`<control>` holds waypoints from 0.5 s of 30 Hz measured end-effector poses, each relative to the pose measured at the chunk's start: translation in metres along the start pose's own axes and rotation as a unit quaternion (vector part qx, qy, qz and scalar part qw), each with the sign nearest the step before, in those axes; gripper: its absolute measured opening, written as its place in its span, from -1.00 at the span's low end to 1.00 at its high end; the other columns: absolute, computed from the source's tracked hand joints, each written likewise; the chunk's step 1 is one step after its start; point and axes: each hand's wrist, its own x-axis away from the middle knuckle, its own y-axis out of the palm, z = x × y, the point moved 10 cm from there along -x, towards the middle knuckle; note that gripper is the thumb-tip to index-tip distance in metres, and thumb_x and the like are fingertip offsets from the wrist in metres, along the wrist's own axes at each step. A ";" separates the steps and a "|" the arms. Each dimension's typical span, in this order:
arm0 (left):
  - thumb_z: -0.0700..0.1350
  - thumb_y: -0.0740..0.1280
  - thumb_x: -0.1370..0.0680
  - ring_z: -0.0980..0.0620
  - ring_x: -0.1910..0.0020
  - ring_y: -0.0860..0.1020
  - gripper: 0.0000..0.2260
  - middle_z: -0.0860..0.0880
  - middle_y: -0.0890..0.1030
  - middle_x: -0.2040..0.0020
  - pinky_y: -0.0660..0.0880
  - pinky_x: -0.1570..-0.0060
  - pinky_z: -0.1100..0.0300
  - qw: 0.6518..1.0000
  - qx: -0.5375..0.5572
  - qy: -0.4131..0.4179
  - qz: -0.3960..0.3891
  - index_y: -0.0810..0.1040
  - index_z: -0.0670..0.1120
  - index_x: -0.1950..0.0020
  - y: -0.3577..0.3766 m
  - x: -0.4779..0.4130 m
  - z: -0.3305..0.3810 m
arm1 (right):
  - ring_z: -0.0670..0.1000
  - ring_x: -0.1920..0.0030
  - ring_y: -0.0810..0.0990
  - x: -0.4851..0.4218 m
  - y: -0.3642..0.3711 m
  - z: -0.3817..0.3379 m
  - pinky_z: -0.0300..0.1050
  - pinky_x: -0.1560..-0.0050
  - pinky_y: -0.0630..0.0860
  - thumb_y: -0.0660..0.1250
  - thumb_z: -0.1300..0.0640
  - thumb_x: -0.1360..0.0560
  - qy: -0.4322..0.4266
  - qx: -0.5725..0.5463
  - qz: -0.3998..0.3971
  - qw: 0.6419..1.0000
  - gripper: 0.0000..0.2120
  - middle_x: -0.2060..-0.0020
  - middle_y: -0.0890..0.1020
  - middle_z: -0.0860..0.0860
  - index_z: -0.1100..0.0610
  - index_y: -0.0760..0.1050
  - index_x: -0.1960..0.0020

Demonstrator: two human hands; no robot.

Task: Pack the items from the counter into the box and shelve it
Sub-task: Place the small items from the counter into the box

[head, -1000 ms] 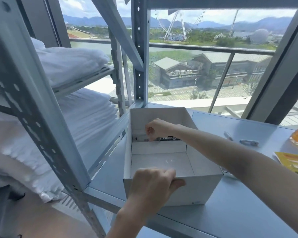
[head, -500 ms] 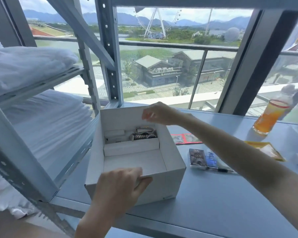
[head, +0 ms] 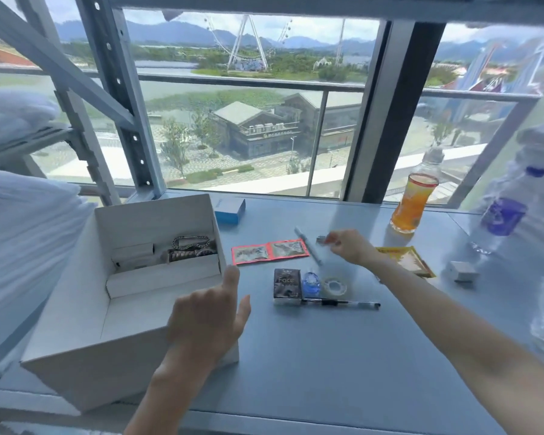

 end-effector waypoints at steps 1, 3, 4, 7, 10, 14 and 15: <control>0.00 0.57 -0.19 -0.05 0.76 0.38 -0.59 -0.01 0.37 0.70 0.22 0.58 0.32 1.000 -0.003 0.003 0.010 0.52 -0.18 0.14 -0.001 0.000 0.000 | 0.15 -0.14 0.54 -0.005 0.001 0.005 -0.14 -0.08 0.42 0.25 0.29 -0.49 0.003 0.008 -0.001 1.000 -0.70 -0.16 0.58 0.16 0.20 0.52 -0.21; -0.03 0.59 -0.13 -0.03 0.79 0.33 -0.59 0.00 0.32 0.73 0.18 0.58 0.33 1.000 -0.011 -0.005 0.010 0.52 -0.19 0.20 -0.001 -0.001 -0.001 | 0.16 -0.26 0.45 -0.017 0.006 0.014 -0.04 -0.24 0.38 0.23 0.23 -0.53 0.009 0.036 -0.025 0.999 -0.60 -0.31 0.45 0.13 0.16 0.38 -0.36; -0.03 0.59 -0.12 -0.03 0.79 0.33 -0.59 0.00 0.32 0.73 0.17 0.58 0.34 1.000 -0.016 -0.008 0.010 0.52 -0.18 0.20 -0.001 -0.001 -0.001 | 0.15 -0.32 0.40 -0.022 0.011 0.018 -0.03 -0.30 0.33 0.22 0.20 -0.54 0.015 0.050 -0.044 0.998 -0.56 -0.38 0.37 0.11 0.15 0.30 -0.42; -0.02 0.58 -0.14 -0.04 0.78 0.32 -0.60 0.01 0.32 0.72 0.14 0.58 0.35 0.999 -0.028 -0.023 0.006 0.51 -0.16 0.19 -0.001 0.002 -0.003 | 0.12 -0.42 0.29 -0.029 0.029 0.027 -0.06 -0.38 0.22 0.19 0.16 -0.57 0.025 0.091 -0.097 0.991 -0.48 -0.46 0.25 0.10 0.16 0.13 -0.49; -0.02 0.55 -0.20 -0.04 0.75 0.34 -0.63 0.02 0.25 0.69 0.11 0.59 0.33 0.999 -0.028 -0.038 0.000 0.46 -0.12 0.18 0.000 0.003 -0.005 | 0.18 -0.31 0.41 -0.031 0.034 0.029 -0.02 -0.28 0.35 0.20 0.16 -0.55 0.026 0.106 -0.063 0.992 -0.58 -0.36 0.39 0.11 0.14 0.29 -0.41; -0.05 0.54 -0.20 -0.07 0.74 0.34 -0.64 0.01 0.28 0.68 0.07 0.55 0.34 0.998 -0.023 -0.056 -0.002 0.45 -0.13 0.18 0.002 0.001 -0.007 | 0.17 -0.16 0.49 -0.026 0.030 0.015 0.00 -0.14 0.46 0.21 0.15 -0.56 0.003 0.073 0.003 0.997 -0.80 -0.15 0.54 0.12 0.15 0.53 -0.13; -0.05 0.53 -0.22 -0.07 0.73 0.35 -0.65 0.02 0.27 0.67 0.07 0.55 0.34 0.998 -0.021 -0.061 0.001 0.45 -0.13 0.17 0.001 0.001 -0.008 | 0.16 -0.13 0.50 -0.024 0.029 0.010 0.00 -0.12 0.47 0.23 0.16 -0.55 -0.006 0.063 0.004 0.998 -0.81 -0.12 0.56 0.12 0.16 0.55 -0.10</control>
